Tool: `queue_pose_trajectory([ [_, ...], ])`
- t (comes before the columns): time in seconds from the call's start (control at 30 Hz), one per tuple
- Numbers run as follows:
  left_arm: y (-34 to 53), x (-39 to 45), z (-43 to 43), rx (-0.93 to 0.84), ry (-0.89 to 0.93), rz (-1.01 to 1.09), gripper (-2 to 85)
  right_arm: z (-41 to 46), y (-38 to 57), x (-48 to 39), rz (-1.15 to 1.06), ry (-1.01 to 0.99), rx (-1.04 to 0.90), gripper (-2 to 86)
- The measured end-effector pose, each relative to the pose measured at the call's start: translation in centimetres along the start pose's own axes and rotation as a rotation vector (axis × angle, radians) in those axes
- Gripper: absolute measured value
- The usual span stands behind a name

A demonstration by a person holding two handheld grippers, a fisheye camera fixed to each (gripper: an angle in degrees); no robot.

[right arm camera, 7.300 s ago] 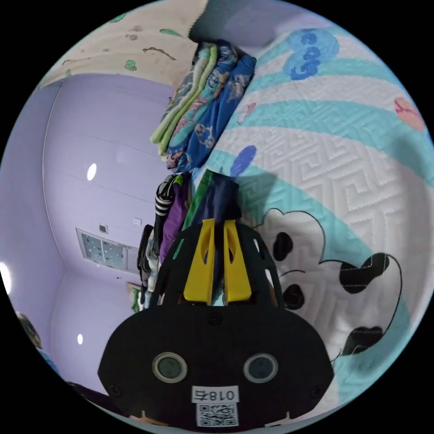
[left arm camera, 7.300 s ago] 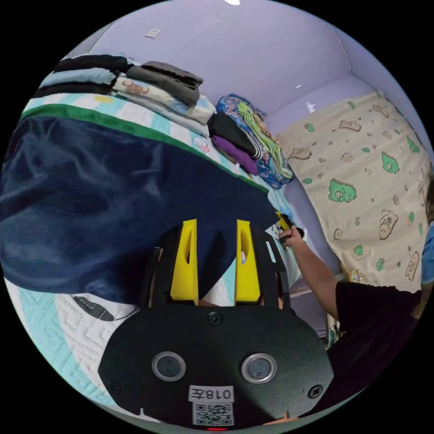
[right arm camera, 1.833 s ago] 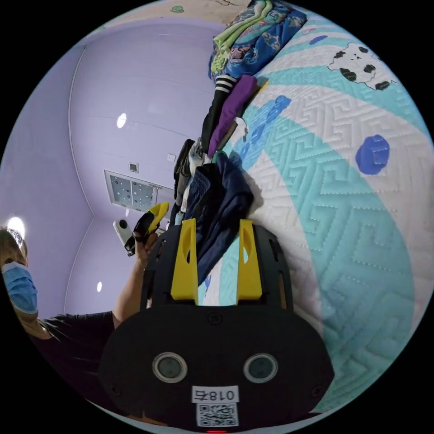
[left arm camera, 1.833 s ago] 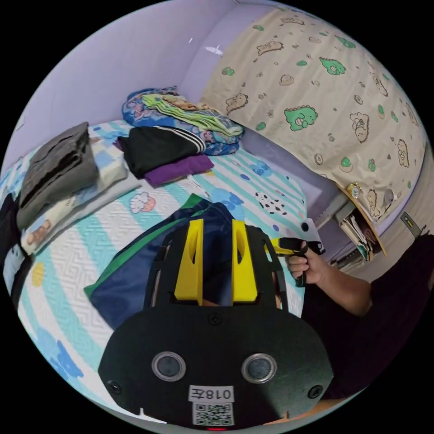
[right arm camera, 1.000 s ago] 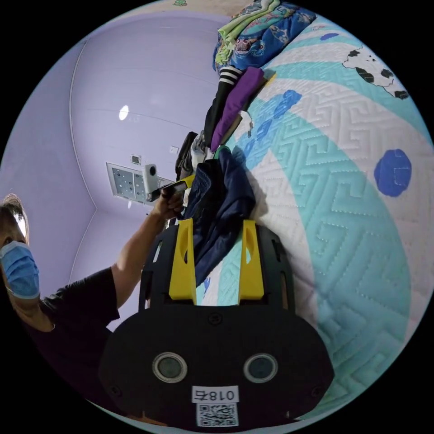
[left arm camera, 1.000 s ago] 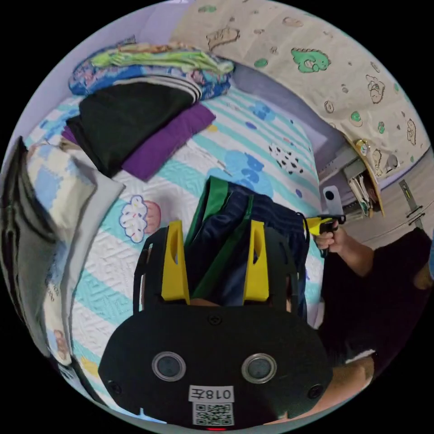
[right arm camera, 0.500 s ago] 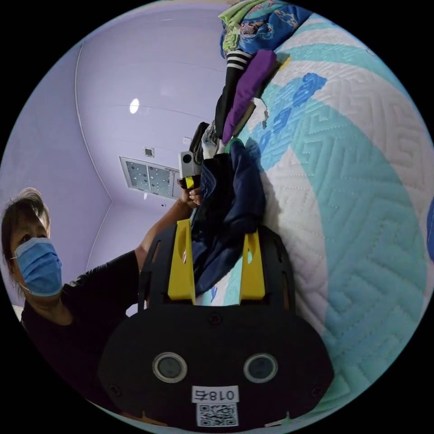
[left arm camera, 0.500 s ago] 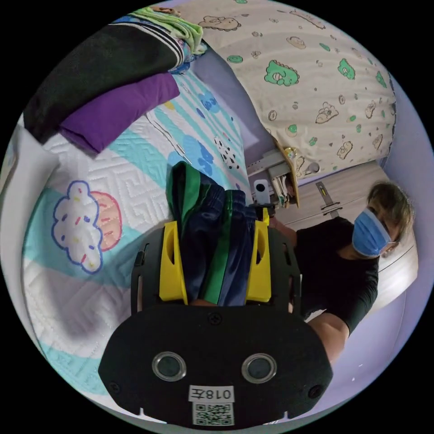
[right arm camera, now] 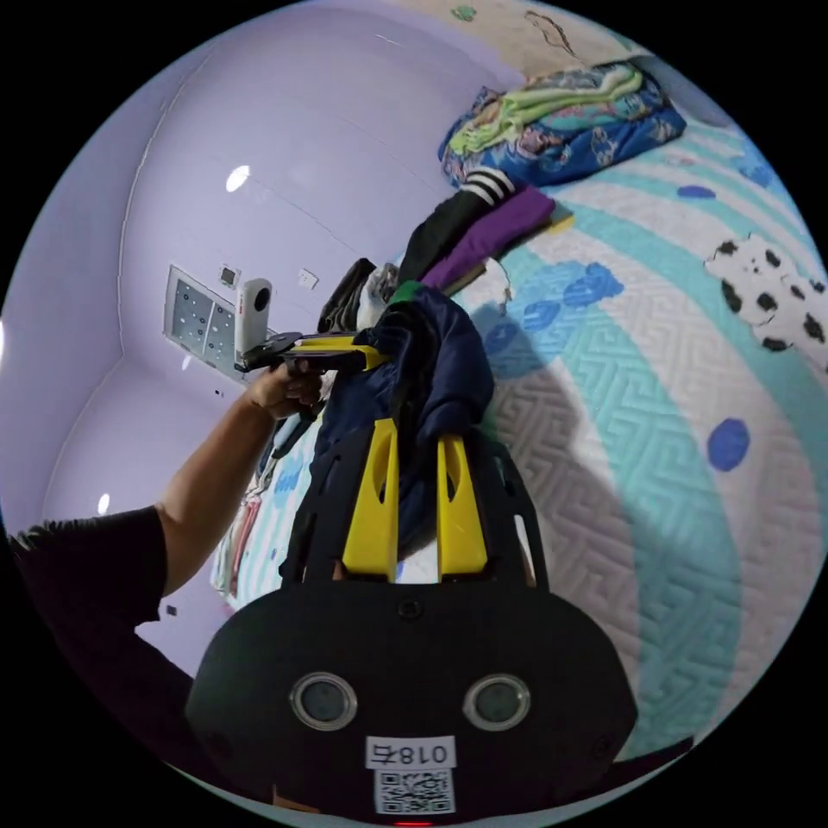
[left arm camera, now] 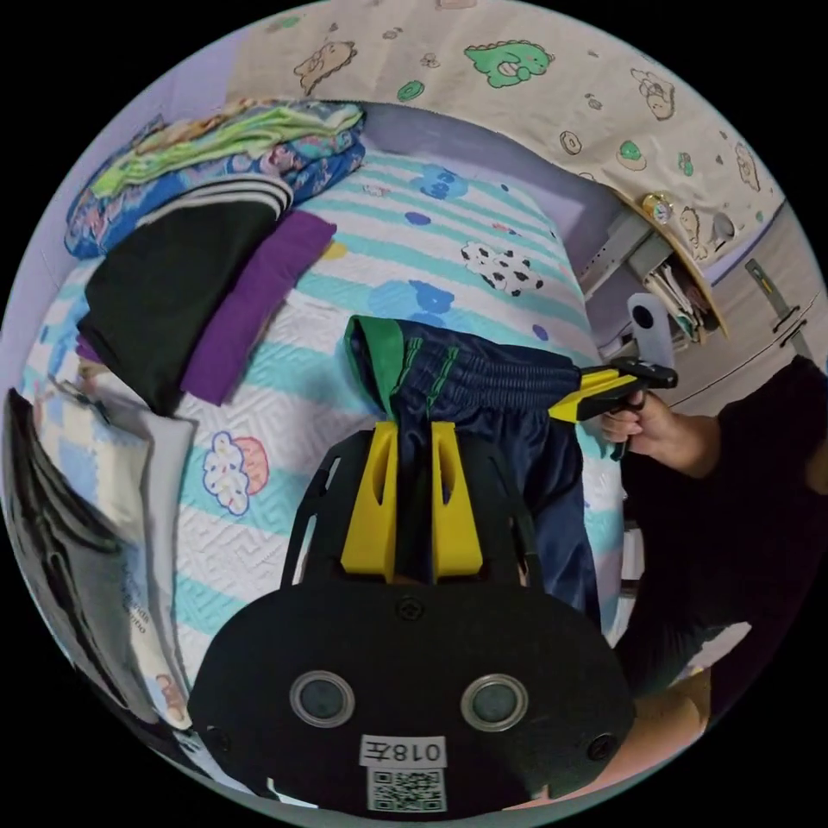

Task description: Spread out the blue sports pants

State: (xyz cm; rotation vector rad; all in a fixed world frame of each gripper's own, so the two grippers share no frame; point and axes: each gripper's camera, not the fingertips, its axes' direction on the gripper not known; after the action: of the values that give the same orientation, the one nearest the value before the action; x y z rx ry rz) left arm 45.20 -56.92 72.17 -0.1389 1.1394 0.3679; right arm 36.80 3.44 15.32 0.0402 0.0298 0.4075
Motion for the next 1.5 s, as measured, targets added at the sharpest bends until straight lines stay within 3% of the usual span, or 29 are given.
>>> queue_pose_trajectory([
  [0.2, -9.3, 8.0, -1.3, 0.114, -0.103, 0.084, 6.3, -6.6, 0.2, 0.8, -0.101, 0.184, 0.121, 7.0],
  [0.67, -38.8, 20.9, 8.8, 0.295, -0.139, 0.167, 6.4, -20.5, -4.1, 13.0, -0.104, 0.763, 0.322, 7.1],
  [0.77, -42.7, 22.1, 10.9, 0.335, -0.140, 0.083, 7.1, -21.2, -5.1, 16.4, -0.045, 0.827, 0.352, 7.2],
  [0.83, -42.6, 21.1, 12.9, 0.303, -0.094, -0.091, 9.6, -20.4, -5.6, 19.3, -0.012, 0.851, 0.304, 7.7],
  [0.93, -36.0, 18.6, 12.3, 0.438, 0.004, -0.299, 11.6, -18.9, -5.0, 24.3, 0.121, 0.892, 0.179, 10.8],
  [1.03, -27.5, 17.5, 8.2, 0.546, 0.036, -0.300, 11.4, -20.5, -2.1, 23.4, 0.153, 0.857, 0.336, 12.1],
  [1.13, -17.6, 18.4, 3.4, 0.581, 0.057, -0.232, 11.0, -20.0, 1.9, 17.8, -0.024, 0.861, 0.463, 11.0],
  [1.3, 1.0, 22.5, -1.8, 0.555, 0.092, -0.264, 9.9, -11.4, 7.9, 9.1, -0.419, 0.619, 0.234, 8.5],
  [1.5, 24.4, 30.6, -7.2, 0.442, -0.007, -0.437, 9.8, -2.7, 15.8, 7.4, -0.454, 0.880, 0.018, 7.4],
])
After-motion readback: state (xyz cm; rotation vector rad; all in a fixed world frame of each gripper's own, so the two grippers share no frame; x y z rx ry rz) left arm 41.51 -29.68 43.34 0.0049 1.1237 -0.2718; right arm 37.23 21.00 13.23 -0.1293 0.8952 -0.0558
